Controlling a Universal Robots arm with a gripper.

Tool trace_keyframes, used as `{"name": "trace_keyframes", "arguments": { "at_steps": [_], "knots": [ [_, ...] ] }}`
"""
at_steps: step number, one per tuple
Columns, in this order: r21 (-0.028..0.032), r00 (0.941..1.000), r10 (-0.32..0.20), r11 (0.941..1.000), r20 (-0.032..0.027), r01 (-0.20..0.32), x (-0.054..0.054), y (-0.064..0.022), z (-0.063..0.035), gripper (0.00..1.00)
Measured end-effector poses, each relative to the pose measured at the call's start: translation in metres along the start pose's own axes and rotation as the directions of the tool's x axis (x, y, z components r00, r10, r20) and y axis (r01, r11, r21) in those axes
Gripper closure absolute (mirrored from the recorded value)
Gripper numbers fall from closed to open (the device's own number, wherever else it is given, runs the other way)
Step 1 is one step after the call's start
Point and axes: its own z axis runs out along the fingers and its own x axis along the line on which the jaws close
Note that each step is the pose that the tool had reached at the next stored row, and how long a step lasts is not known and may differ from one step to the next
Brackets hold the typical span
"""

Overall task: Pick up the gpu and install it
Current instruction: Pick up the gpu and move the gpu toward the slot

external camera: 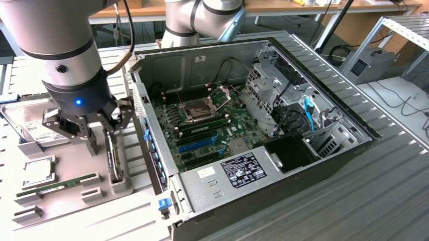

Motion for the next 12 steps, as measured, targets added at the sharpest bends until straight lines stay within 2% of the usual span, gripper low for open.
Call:
{"name": "trace_keyframes", "arguments": {
  "at_steps": [12],
  "knots": [
    [0.0004,1.0000,0.000,1.0000,-0.0001,0.000,-0.0032,0.0002,0.0016,0.58]
  ]
}}
